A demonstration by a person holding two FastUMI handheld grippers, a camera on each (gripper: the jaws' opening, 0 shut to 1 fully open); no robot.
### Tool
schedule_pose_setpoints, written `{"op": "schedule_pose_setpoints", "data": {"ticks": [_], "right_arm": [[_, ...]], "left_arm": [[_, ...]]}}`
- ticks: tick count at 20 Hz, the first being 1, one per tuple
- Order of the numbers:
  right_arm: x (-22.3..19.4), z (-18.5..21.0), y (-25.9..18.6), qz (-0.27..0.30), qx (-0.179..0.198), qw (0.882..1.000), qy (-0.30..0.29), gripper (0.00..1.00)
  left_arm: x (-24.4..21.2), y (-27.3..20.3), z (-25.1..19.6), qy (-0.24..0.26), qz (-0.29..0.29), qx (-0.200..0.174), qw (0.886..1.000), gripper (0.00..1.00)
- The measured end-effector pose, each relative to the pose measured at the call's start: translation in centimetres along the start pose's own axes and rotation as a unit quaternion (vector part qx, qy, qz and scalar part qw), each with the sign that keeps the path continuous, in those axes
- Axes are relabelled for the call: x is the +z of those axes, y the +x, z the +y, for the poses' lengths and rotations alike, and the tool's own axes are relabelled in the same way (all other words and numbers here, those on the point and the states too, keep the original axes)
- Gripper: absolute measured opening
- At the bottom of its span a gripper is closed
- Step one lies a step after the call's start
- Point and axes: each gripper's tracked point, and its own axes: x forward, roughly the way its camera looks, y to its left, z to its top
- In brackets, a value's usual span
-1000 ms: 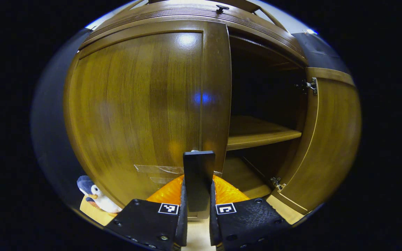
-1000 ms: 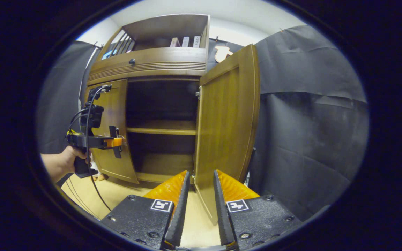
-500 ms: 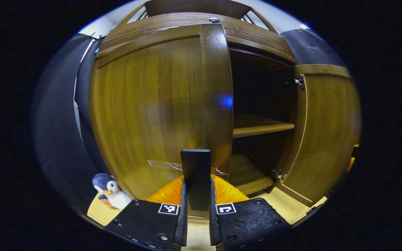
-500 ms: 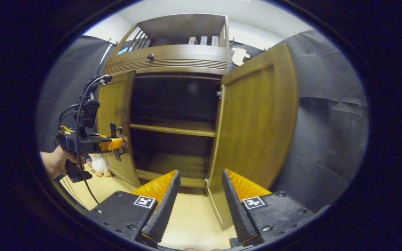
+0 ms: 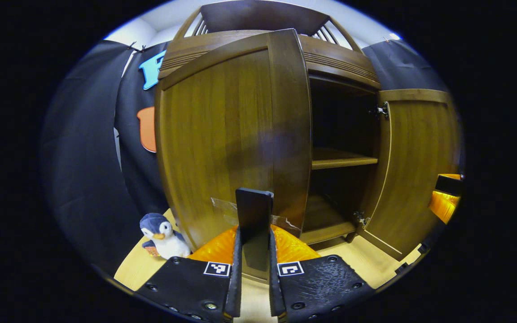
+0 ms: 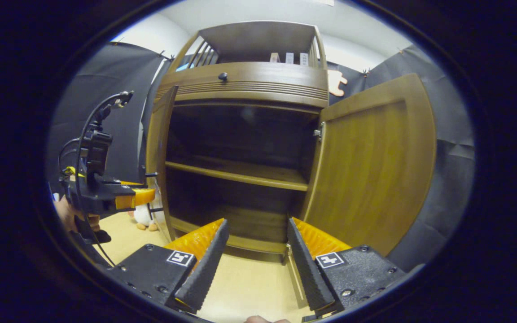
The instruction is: Open the right door of the double-door shoe cabinet with the right hand, and open the left door with the left hand.
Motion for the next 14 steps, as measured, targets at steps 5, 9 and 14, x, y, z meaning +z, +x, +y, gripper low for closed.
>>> {"op": "schedule_pose_setpoints", "data": {"ticks": [5,9,14], "right_arm": [[0.3,1.9,0.2,-0.005,0.029,1.0,-0.01,0.84],[0.7,2.3,1.1,-0.009,0.046,0.999,-0.017,0.91],[0.9,3.4,1.2,-0.011,0.061,0.998,-0.017,1.0]], "left_arm": [[-0.6,-2.6,2.1,0.008,-0.005,0.035,0.999,0.24],[-1.1,-4.2,4.0,0.001,-0.005,0.062,0.998,0.23],[-1.4,-6.0,6.3,-0.009,0.0,0.094,0.995,0.23]]}}
